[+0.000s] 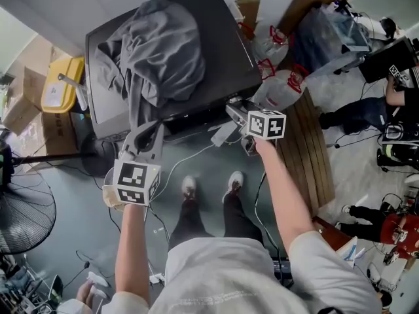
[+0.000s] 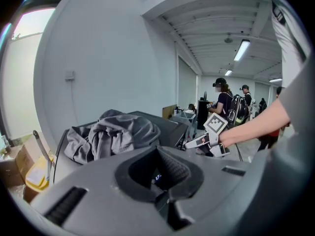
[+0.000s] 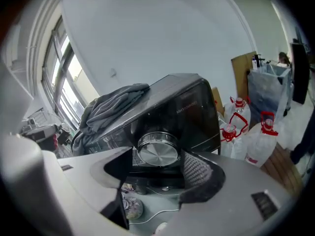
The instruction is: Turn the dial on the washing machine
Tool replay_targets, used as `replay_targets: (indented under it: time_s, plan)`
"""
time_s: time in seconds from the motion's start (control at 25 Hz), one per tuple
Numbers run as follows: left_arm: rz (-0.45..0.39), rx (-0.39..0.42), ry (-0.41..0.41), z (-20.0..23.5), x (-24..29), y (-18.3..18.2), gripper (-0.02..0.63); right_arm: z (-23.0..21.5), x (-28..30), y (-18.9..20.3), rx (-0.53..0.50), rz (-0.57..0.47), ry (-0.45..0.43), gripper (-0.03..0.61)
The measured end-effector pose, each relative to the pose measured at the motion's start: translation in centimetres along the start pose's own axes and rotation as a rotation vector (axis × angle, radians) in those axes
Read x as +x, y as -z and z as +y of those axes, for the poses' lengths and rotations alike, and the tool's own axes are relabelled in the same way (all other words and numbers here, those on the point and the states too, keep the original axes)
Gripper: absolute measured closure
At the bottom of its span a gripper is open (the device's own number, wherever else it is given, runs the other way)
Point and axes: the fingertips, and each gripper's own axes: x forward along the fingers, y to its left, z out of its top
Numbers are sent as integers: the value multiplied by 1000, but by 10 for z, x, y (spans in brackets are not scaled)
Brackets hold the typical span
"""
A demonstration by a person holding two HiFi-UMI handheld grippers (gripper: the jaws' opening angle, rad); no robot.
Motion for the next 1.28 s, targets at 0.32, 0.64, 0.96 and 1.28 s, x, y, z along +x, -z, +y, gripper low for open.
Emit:
replay_targets:
  time_s: [0.32, 0.64, 0.96, 1.28]
  plan:
    - [17, 5, 3, -5, -3, 8, 601, -4, 5, -7, -47, 11, 69, 291]
    - [5, 7, 4, -8, -4, 4, 601, -3, 5, -8, -148, 28, 167, 295]
    - [12, 1, -4, -10, -7, 9, 601, 1, 6, -7, -345, 59, 299, 295]
    - [18, 8, -10, -13, -10, 14, 601, 4, 7, -6, -444, 60, 361, 295]
